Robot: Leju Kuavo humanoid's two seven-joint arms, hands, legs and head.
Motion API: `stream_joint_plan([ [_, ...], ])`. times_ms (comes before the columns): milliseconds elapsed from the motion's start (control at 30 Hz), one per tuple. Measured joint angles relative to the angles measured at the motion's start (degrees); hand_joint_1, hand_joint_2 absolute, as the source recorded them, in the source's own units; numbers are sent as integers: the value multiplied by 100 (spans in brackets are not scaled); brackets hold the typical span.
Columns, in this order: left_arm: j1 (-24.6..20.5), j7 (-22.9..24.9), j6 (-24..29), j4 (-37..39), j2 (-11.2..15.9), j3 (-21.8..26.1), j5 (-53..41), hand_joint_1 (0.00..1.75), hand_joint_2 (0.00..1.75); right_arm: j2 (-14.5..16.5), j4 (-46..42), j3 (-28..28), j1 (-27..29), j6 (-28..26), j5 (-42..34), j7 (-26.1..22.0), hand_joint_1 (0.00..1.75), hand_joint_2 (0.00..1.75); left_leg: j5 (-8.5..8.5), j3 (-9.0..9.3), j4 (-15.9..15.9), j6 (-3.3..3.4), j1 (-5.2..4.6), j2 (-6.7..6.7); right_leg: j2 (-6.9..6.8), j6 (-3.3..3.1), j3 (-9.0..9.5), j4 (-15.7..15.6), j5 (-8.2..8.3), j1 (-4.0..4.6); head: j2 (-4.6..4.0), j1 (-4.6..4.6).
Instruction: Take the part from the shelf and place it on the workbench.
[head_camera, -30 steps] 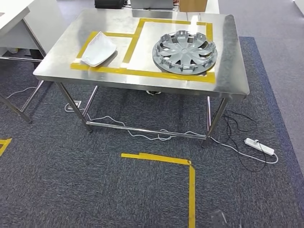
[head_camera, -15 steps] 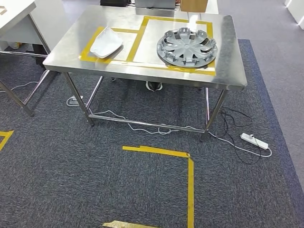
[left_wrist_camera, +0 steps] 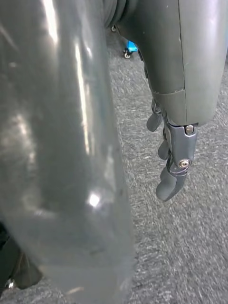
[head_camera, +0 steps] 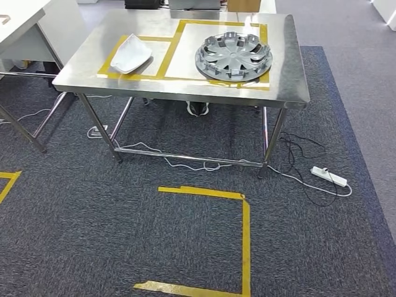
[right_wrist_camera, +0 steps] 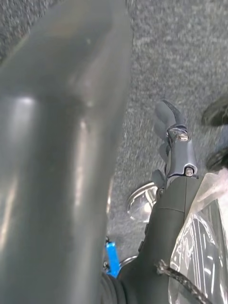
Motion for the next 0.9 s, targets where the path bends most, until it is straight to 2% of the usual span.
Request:
stream_joint_plan([
  [67, -2, 1, -3, 0, 1, -1, -3, 0, 0, 7, 13, -67, -17, 2, 4, -3, 0, 0, 338, 436, -822, 73, -15, -4, 5, 26, -6, 28, 19, 20, 0, 1],
  [100, -5, 1, -3, 0, -2, -1, -4, 0, 0, 8, 19, -92, -30, 2, 4, -3, 0, 0, 412, 565, -1107, 97, -19, -4, 5, 37, -36, 57, 21, 35, 0, 2],
  [133, -8, 2, -3, 0, -5, -2, -4, 0, 0, 9, 23, -114, -42, 2, 4, -4, 0, 0, 427, 611, -1248, 106, -25, -5, 5, 34, -75, 84, 24, 49, 0, 9],
  [233, 8, 3, -4, 0, -20, -2, -5, 0, 0, 7, 33, -166, -62, 2, 4, -4, 0, 0, 422, 570, -1283, 98, -48, -2, 3, 35, -144, 116, 47, 44, 0, 16],
  [367, 2, 3, -3, 0, -19, -2, -9, 0, 0, 7, 41, -204, -68, 2, 4, -4, 0, 0, 449, 546, -1282, 151, -86, 2, 7, 109, -155, 88, 96, 5, 0, 15],
  [533, -3, 3, -4, 0, -20, -2, -12, 0, 0, 7, 44, -226, -70, 2, 4, -4, 0, 0, 475, 525, -1276, 191, -99, 4, 9, 156, -172, 75, 135, -9, 0, 14],
  [900, -5, 36, -316, 2, -51, -8, -32, 0, 0, 7, 70, -330, -99, 78, 62, -86, 0, 0, 501, 499, -1269, 192, -95, 4, 8, 155, -199, 79, 156, -10, 0, 13],
])
